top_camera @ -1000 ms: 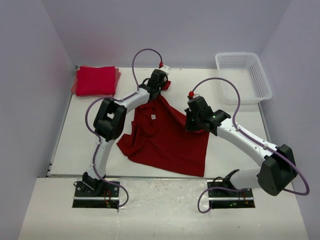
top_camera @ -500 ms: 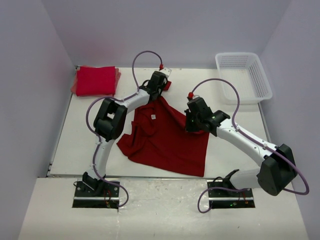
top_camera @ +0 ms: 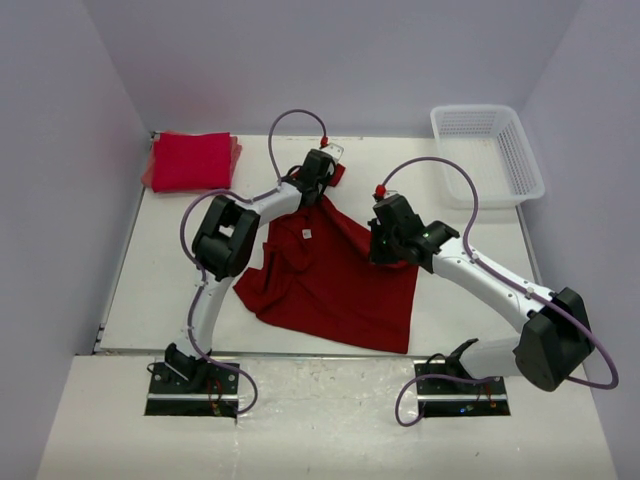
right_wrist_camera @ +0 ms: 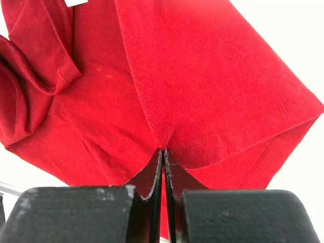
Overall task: Fold and stack the t-shirts
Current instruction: Flatten out the tshirt
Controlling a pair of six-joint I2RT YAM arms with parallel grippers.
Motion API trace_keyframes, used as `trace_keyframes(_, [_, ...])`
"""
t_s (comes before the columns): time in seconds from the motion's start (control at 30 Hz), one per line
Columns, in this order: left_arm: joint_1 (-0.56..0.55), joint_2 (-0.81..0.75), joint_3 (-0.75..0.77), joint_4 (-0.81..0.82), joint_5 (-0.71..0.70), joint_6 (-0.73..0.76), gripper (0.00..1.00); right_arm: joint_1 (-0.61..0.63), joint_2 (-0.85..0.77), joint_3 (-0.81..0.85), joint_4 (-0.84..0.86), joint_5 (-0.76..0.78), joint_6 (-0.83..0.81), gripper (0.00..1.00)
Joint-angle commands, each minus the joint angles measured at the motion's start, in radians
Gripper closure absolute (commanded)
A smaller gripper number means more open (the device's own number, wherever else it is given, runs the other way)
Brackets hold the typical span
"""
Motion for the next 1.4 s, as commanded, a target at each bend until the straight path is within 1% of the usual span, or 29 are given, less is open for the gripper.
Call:
trace_keyframes(0.0, [-0.001, -0.004, 0.043, 0.012, 0.006, -0.008, 0.7, 0.008, 0.008, 0.0, 0.017, -0.006, 0.008, 1.0])
trace_keyframes(0.13, [-0.001, 0.023, 0.064, -0.009, 0.003, -0.01, 0.68, 0.009, 0.002, 0.006, 0.009, -0.003, 0.006, 1.0])
trace_keyframes(0.17, [0.001, 0.038, 0.073, -0.017, -0.003, -0.01, 0.7, 0.008, -0.002, 0.006, 0.006, -0.001, 0.006, 1.0])
trace_keyframes(0.27, [0.001, 0.048, 0.086, -0.034, -0.035, -0.008, 1.0, 0.009, -0.005, 0.006, 0.003, 0.002, 0.002, 1.0])
trace_keyframes(0.3, [0.002, 0.048, 0.083, -0.04, -0.045, -0.01, 1.0, 0.009, -0.005, 0.003, 0.003, 0.002, 0.001, 1.0])
trace_keyframes(0.33, [0.004, 0.048, 0.081, -0.046, -0.054, -0.04, 1.0, 0.009, -0.007, 0.003, 0.004, 0.003, 0.001, 1.0])
trace_keyframes(0.43, [0.01, 0.02, 0.066, -0.063, -0.097, -0.069, 1.0, 0.012, -0.011, -0.006, 0.006, 0.003, 0.003, 1.0])
trace_keyframes(0.5, [0.015, -0.021, 0.012, -0.057, -0.141, -0.103, 1.0, 0.015, -0.015, -0.012, 0.007, 0.008, 0.005, 1.0])
trace_keyframes(0.67, [0.019, -0.228, -0.159, -0.06, -0.209, -0.206, 1.0, 0.023, -0.018, -0.028, 0.006, 0.049, 0.008, 1.0])
trace_keyframes(0.7, [0.018, -0.259, -0.187, -0.068, -0.216, -0.224, 1.0, 0.025, -0.022, -0.035, 0.006, 0.052, 0.011, 1.0])
trace_keyframes(0.73, [0.018, -0.323, -0.215, -0.071, -0.224, -0.244, 1.0, 0.025, -0.025, -0.042, 0.009, 0.054, 0.012, 1.0])
trace_keyframes(0.8, [0.016, -0.386, -0.3, -0.072, -0.226, -0.289, 1.0, 0.028, -0.033, -0.055, 0.012, 0.057, 0.02, 1.0])
trace_keyframes(0.83, [0.015, -0.444, -0.327, -0.077, -0.223, -0.303, 1.0, 0.028, -0.038, -0.062, 0.014, 0.056, 0.023, 1.0])
trace_keyframes(0.87, [0.013, -0.472, -0.378, -0.078, -0.214, -0.316, 1.0, 0.032, -0.042, -0.068, 0.017, 0.059, 0.026, 1.0])
trace_keyframes(1.03, [0.01, -0.647, -0.524, -0.091, -0.187, -0.347, 1.0, 0.046, -0.068, -0.109, 0.023, 0.065, 0.046, 1.0])
trace_keyframes(1.07, [0.01, -0.67, -0.57, -0.091, -0.177, -0.355, 1.0, 0.052, -0.07, -0.115, 0.024, 0.065, 0.052, 1.0])
trace_keyframes(1.13, [0.01, -0.71, -0.603, -0.095, -0.171, -0.353, 1.0, 0.058, -0.073, -0.134, 0.03, 0.066, 0.06, 1.0])
trace_keyframes(1.2, [0.01, -0.727, -0.637, -0.082, -0.128, -0.336, 1.0, 0.066, -0.077, -0.149, 0.038, 0.069, 0.066, 1.0])
trace_keyframes(1.27, [0.007, -0.742, -0.669, -0.025, -0.045, -0.28, 1.0, 0.072, -0.074, -0.157, 0.053, 0.066, 0.069, 1.0])
trace_keyframes(1.3, [0.005, -0.739, -0.664, 0.012, -0.014, -0.264, 0.97, 0.072, -0.071, -0.16, 0.053, 0.066, 0.069, 1.0])
trace_keyframes(1.33, [-0.001, -0.718, -0.64, 0.023, 0.018, -0.246, 0.75, 0.072, -0.068, -0.158, 0.055, 0.063, 0.071, 1.0])
trace_keyframes(1.37, [-0.007, -0.701, -0.626, 0.037, 0.023, -0.235, 0.74, 0.072, -0.064, -0.158, 0.054, 0.063, 0.069, 1.0])
